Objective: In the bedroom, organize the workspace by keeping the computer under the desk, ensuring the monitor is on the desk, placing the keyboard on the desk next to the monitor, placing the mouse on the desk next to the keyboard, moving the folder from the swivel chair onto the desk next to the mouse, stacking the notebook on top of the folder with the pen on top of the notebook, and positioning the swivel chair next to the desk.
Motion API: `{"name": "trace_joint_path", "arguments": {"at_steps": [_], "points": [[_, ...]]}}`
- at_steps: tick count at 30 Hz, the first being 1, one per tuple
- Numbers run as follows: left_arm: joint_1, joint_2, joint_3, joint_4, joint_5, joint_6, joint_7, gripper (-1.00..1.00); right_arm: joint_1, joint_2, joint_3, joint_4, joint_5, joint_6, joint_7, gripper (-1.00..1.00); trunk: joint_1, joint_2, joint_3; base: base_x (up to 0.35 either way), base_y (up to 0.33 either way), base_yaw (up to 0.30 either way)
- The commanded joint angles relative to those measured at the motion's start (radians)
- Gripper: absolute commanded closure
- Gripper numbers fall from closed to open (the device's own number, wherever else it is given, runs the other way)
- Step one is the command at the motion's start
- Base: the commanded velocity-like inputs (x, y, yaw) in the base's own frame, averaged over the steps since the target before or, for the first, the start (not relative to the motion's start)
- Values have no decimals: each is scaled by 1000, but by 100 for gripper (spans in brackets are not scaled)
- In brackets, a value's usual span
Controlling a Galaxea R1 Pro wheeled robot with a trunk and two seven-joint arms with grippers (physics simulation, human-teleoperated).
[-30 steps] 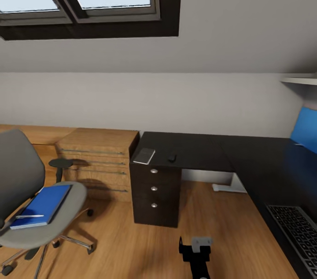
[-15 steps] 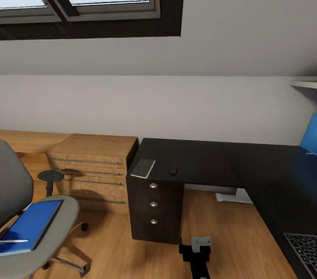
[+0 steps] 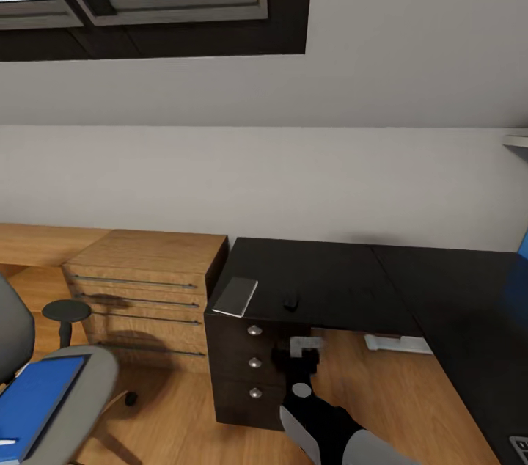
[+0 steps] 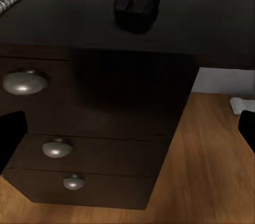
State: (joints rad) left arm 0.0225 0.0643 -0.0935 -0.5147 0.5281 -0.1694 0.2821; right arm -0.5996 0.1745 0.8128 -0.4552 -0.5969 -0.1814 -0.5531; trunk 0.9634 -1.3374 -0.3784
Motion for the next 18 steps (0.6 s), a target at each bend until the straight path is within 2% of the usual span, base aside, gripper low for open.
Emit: {"name": "trace_joint_path", "arguments": {"at_steps": [1, 3, 4, 5, 7, 10, 11, 13, 18], "points": [[0, 1, -8, -2, 9, -4, 8, -100, -19, -1, 8, -60, -11, 70, -21, -100, 0, -1, -1, 39, 0, 0], [0, 1, -8, -2, 9, -3, 8, -100, -46, -2, 7, -96, -11, 136, -30, -100, 0, -1, -1, 23, 0, 0], [0, 1, -8, -2, 9, -4, 8, -100, -82, -3, 3, -112, -12, 197, -36, -100, 0, -1, -1, 10, 0, 0], [0, 1, -8, -2, 9, -3, 8, -100, -95, -3, 0, -114, -13, 216, -37, -100, 0, -1, -1, 8, 0, 0], [0, 0, -8, -2, 9, -4, 8, -100, -143, -4, -24, -110, -15, 277, -38, -100, 0, -1, -1, 4, 0, 0], [0, 1, -8, -2, 9, -4, 8, -100, -183, -3, -64, -88, -15, 314, -36, -100, 0, -1, -1, 13, 0, 0], [0, 0, -8, -2, 9, -5, 8, -100, -211, -3, -86, -65, -16, 336, -35, -100, 0, -1, -1, 165, 0, 0], [0, 0, -8, -2, 9, -7, 7, -100, -243, -3, -104, -26, -18, 357, -31, -100, 0, -1, -1, 255, 0, 0], [0, -2, -9, -3, 10, -7, 6, -100, -254, -3, -110, 44, -21, 360, -4, -100, 0, -1, -1, 317, 0, 0]]}}
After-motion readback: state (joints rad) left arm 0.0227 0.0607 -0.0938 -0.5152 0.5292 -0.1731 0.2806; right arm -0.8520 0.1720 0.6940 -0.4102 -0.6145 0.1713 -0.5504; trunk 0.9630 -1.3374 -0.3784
